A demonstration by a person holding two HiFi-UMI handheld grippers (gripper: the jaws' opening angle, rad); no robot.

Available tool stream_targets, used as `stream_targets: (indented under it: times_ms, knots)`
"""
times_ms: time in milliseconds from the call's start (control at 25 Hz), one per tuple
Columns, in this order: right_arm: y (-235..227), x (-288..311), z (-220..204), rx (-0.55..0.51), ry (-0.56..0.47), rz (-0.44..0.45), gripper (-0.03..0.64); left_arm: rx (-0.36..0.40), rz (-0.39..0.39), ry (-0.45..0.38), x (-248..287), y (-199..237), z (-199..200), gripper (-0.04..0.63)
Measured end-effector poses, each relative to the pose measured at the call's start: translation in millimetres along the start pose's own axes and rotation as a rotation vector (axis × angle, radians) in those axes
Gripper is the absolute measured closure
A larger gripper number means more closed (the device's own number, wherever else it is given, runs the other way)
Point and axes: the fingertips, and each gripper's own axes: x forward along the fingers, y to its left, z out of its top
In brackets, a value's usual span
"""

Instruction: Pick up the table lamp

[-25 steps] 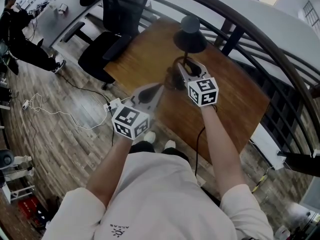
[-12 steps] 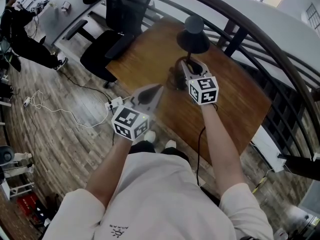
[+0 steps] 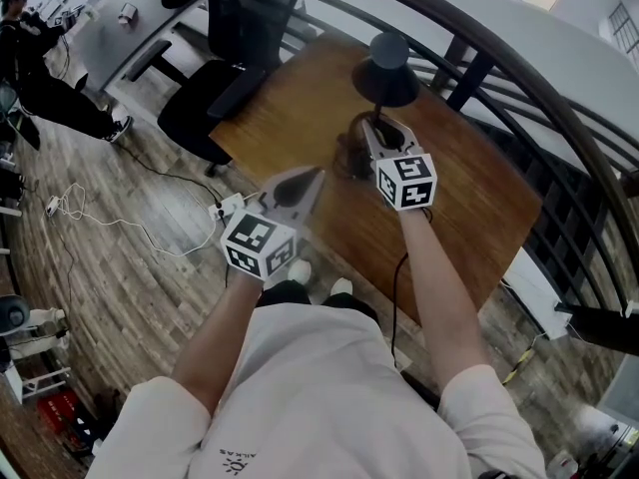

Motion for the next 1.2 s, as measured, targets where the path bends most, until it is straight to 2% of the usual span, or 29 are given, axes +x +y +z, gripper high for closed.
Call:
stream_targets:
  times_ms: [520, 1200]
  knots:
    - [-0.4, -5.2, -0.7, -0.002, 0.004, 0.002, 0.555, 0.001, -0.003, 0.002, 0.1, 5.1, 1.7, 0.591]
    - [11.0, -12.6, 11.5, -0.010, -0.014, 0.000, 0.557, 0.006, -0.051, -0.003, -6.9, 15.6, 10.6, 0.591]
